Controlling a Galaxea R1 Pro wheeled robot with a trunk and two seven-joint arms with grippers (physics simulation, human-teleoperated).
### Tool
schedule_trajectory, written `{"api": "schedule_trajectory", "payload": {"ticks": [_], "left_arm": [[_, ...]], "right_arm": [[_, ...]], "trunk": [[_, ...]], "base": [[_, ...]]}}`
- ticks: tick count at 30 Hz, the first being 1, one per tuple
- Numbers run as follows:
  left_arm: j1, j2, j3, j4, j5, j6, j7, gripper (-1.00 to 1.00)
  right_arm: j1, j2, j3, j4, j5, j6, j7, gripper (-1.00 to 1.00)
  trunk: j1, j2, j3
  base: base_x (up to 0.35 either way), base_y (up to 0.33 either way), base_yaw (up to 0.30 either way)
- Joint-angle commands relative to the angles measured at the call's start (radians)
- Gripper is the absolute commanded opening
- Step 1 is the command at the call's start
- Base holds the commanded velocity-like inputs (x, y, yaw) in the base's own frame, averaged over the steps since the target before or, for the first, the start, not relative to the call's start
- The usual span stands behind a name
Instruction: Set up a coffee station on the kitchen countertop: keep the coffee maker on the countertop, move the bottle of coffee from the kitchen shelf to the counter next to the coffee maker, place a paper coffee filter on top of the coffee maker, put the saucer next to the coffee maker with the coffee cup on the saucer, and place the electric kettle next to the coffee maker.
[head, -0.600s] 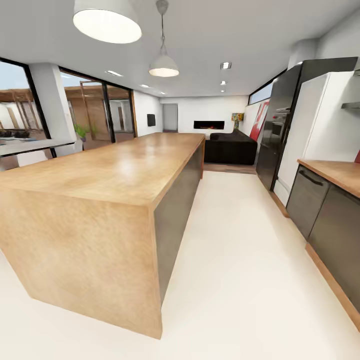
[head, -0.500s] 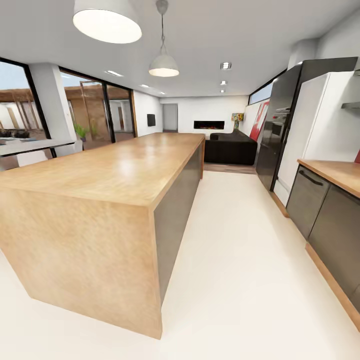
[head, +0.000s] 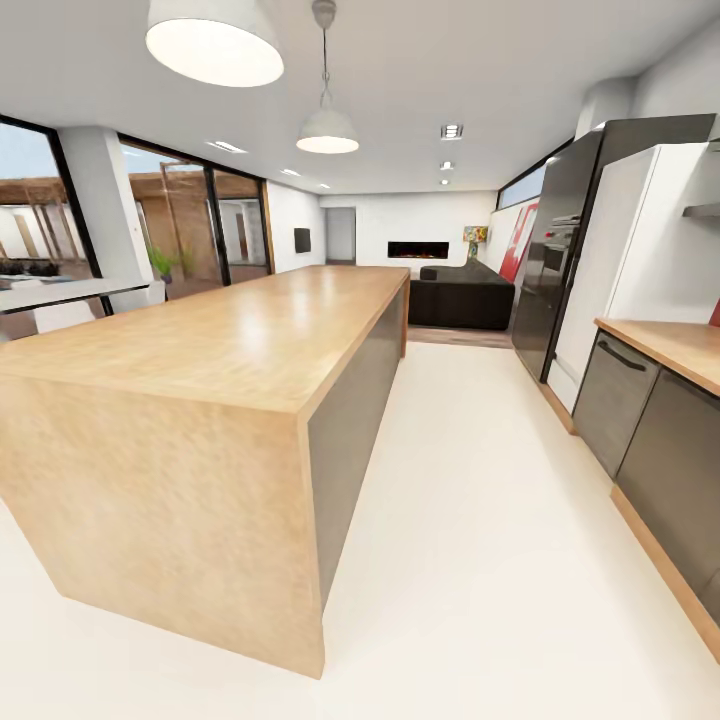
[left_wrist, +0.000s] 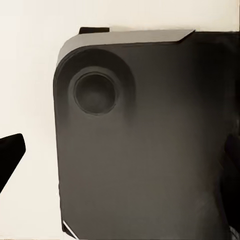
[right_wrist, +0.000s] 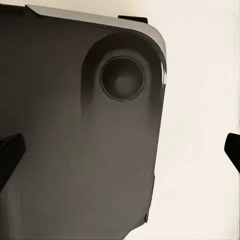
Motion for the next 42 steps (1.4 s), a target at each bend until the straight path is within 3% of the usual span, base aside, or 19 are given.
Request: {"api": "schedule_trajectory", "payload": {"ticks": [1,7,16,17,20,22,32,42], "left_arm": [[0.0,-0.002,0.005,-0.006,0.007,-0.007,0.002,1.0],[0.0,0.0,0.008,-0.039,0.041,-0.041,-0.01,1.0],[0.0,-0.002,-0.004,-0.064,0.091,-0.091,-0.013,1.0],[0.0,-0.002,-0.006,-0.063,0.289,-0.296,-0.013,1.0],[0.0,-0.001,-0.007,-0.061,0.293,-0.309,-0.014,1.0],[0.0,-0.001,-0.007,-0.06,0.295,-0.32,-0.014,1.0],[0.0,-0.002,-0.007,-0.057,0.295,-0.328,-0.014,1.0],[0.0,-0.003,-0.007,-0.055,0.293,-0.328,-0.014,1.0]], "right_arm": [[0.0,0.0,0.009,-0.006,0.01,-0.008,-0.003,1.0],[-0.001,-0.001,0.019,-0.039,-0.002,-0.042,-0.005,1.0],[-0.001,-0.003,0.018,-0.09,-0.016,-0.092,-0.002,1.0],[-0.001,-0.004,0.018,-0.12,-0.03,-0.106,-0.002,1.0],[-0.001,-0.012,0.018,-0.12,-0.125,-0.107,-0.003,1.0],[-0.001,-0.016,0.019,-0.12,-0.15,-0.108,-0.003,1.0],[-0.001,-0.019,0.019,-0.12,-0.169,-0.11,-0.014,1.0],[-0.001,-0.017,0.018,-0.12,-0.17,-0.109,-0.015,1.0]], "trunk": [[0.0,-0.001,-0.001],[0.0,-0.001,0.0],[-0.008,0.013,0.01],[-0.012,0.02,0.014],[-0.023,0.041,0.026],[-0.031,0.055,0.033],[-0.069,0.125,0.073],[-0.107,0.195,0.106]], "base": [[0.0,0.0,0.0],[0.0,0.0,-0.059],[0.0,0.0,-0.27],[0.0,0.0,-0.294],[0.0,0.0,-0.287],[0.0,0.0,-0.267],[0.0,0.0,-0.207],[0.0,0.0,-0.03]]}}
